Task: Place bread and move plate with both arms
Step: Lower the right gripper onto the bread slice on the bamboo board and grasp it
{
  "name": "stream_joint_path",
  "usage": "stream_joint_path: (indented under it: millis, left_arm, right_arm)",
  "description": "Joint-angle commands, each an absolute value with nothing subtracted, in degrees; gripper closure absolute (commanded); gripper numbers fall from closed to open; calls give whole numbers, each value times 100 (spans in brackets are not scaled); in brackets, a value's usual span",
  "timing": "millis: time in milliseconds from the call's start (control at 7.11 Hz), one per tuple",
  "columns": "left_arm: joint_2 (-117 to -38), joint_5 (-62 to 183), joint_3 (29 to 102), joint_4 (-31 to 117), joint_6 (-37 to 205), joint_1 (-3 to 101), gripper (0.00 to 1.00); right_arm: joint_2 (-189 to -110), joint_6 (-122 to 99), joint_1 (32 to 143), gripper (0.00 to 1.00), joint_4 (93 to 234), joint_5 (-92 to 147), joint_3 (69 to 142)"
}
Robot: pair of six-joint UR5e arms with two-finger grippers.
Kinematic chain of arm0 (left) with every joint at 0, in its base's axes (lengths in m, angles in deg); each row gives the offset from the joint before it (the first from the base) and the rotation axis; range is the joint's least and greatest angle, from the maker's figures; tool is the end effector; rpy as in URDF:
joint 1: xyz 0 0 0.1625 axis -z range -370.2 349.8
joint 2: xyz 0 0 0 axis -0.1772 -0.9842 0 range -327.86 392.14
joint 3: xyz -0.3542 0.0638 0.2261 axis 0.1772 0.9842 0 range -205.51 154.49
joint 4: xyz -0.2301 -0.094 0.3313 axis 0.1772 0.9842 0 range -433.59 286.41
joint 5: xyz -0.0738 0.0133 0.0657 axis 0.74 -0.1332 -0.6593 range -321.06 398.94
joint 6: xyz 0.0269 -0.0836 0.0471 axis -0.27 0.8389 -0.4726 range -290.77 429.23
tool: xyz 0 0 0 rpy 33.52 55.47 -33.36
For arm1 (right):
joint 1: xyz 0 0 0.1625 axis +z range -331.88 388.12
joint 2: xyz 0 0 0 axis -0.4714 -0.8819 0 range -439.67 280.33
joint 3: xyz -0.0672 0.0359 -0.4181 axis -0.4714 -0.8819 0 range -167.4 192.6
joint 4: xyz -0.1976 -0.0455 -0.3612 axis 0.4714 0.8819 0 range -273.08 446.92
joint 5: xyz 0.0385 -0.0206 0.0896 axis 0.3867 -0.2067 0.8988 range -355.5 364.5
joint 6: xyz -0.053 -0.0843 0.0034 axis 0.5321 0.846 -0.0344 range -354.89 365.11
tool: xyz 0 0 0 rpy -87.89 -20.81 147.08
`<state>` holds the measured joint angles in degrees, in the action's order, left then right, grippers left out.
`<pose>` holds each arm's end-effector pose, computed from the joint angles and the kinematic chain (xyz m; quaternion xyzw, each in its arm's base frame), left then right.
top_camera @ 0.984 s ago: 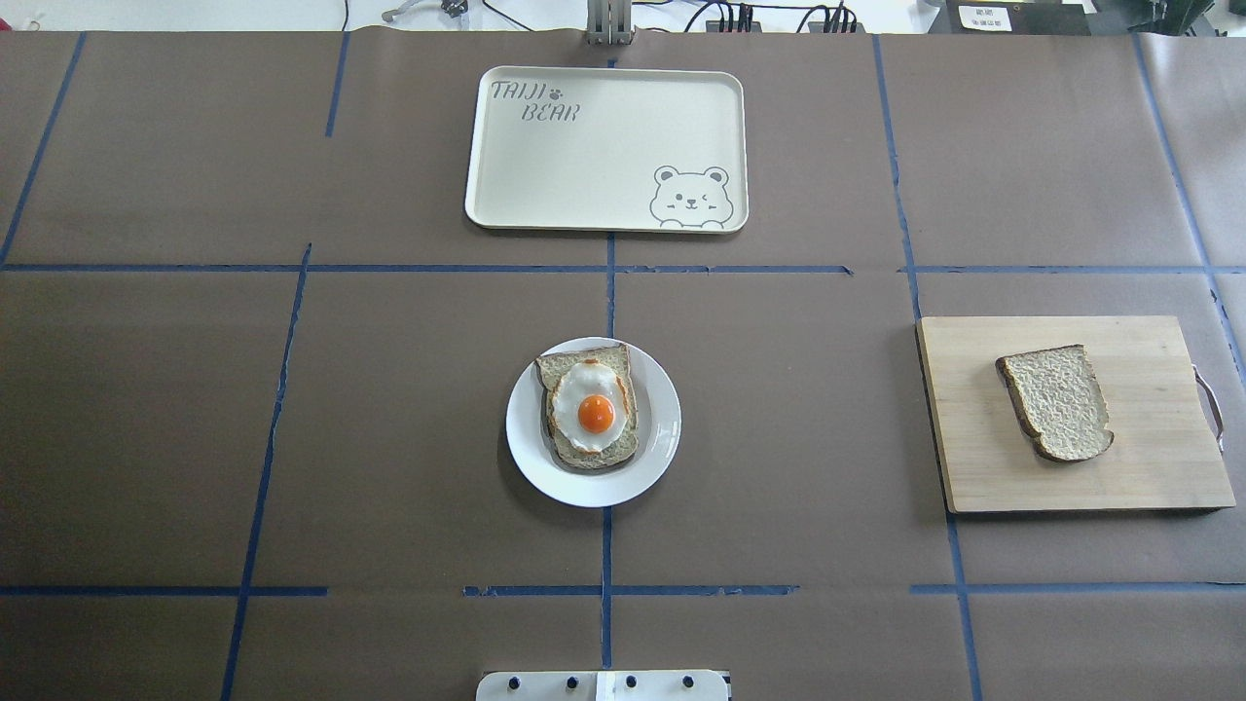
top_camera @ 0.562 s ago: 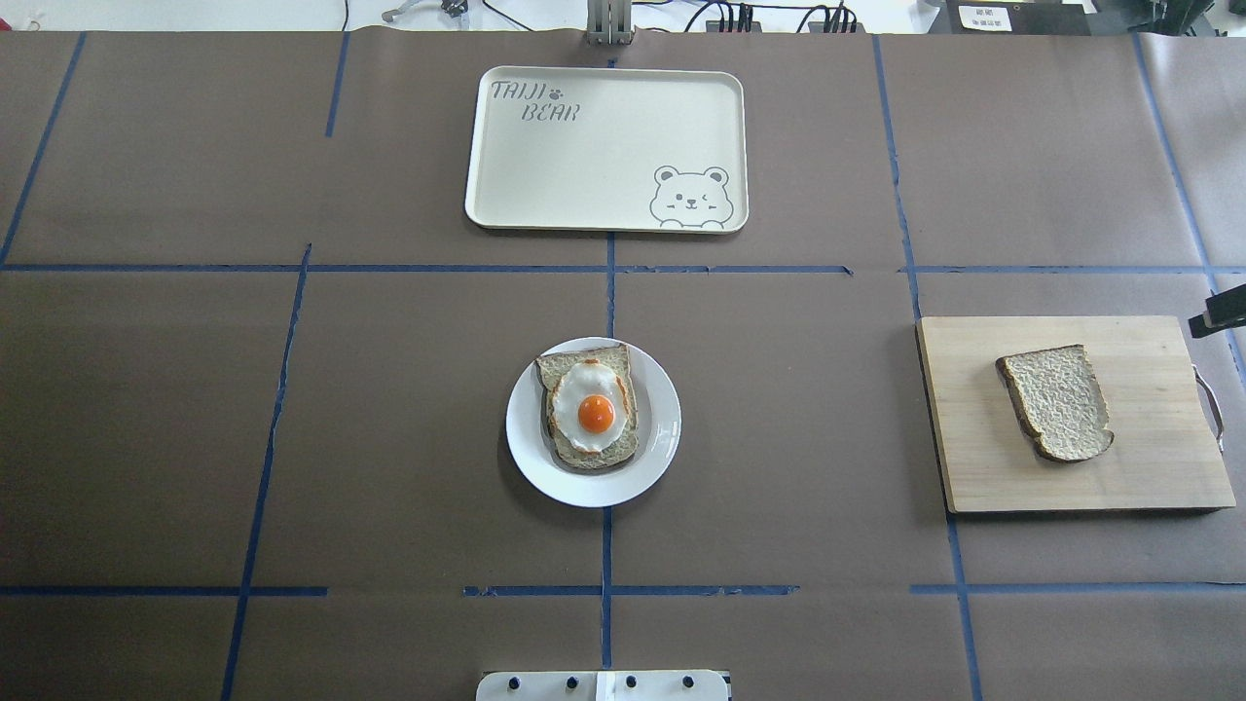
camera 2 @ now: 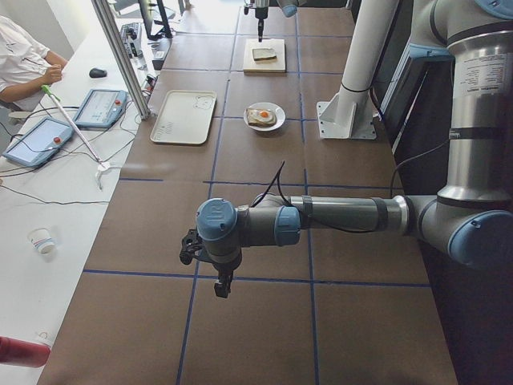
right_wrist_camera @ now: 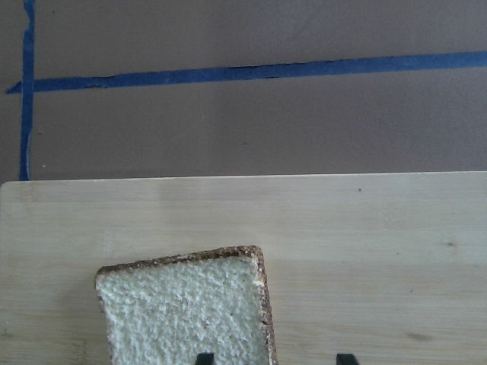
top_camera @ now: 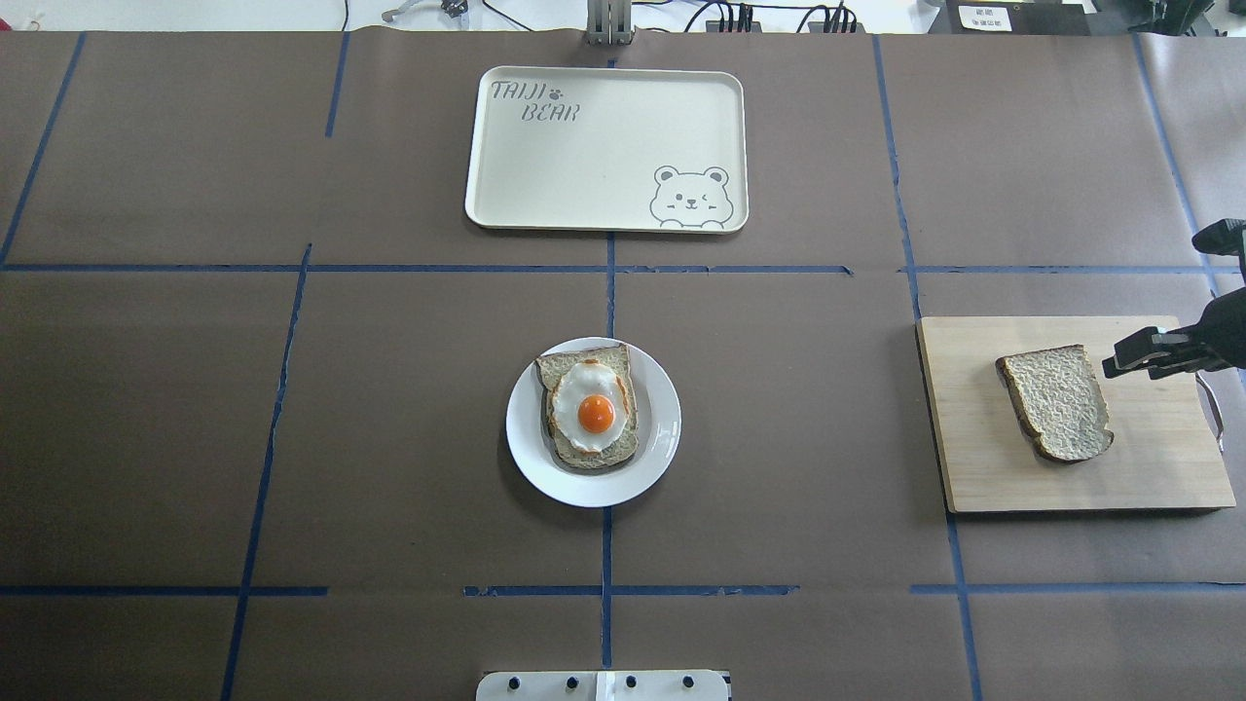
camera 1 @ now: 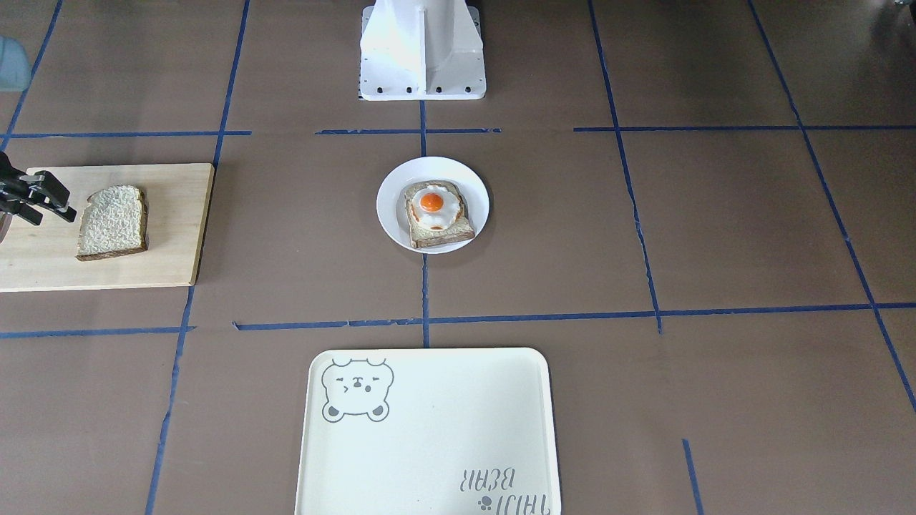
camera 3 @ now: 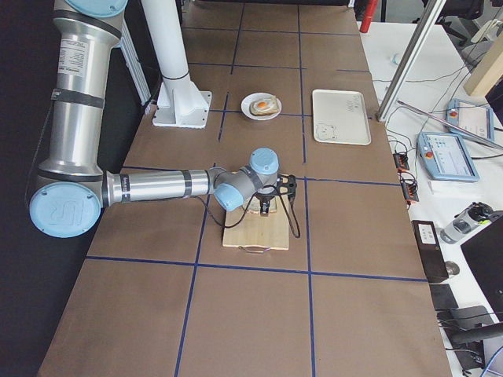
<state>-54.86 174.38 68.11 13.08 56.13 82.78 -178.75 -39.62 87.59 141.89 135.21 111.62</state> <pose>-0.0864 -0.4623 0.6573 0.0325 0.3854 0.0722 0.9194 -0.1698 -0.4223 0.5873 0.0205 -0.4348 0.0068 0.9003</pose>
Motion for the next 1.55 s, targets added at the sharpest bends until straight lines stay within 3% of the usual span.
stream_joint_path:
  millis: [0,281,562,1266,1406]
  left_arm:
    - [-5487,17438,6818,1316,5613,8278,0]
    - [-5487,17761,6792,1325,5613,8278,0]
    - [-5487,17772,6792,1334,5613,8278,0]
    - [-5478,17772,6800,1334,5622,8278,0]
    - [-5487,17772,6792,1334,5622,8278,0]
  right_arm:
    - [-17846,-3989,8596,1,14098,13484,11025]
    - [-17811,-3954,8569,2,14098,13493,10884]
    - [-17732,-3980,8517,29,14098,13502,10814]
    - [-17715,-3972,8332,31,14106,13511,10743]
    - [-17654,-3972,8323,38,14098,13554,10700]
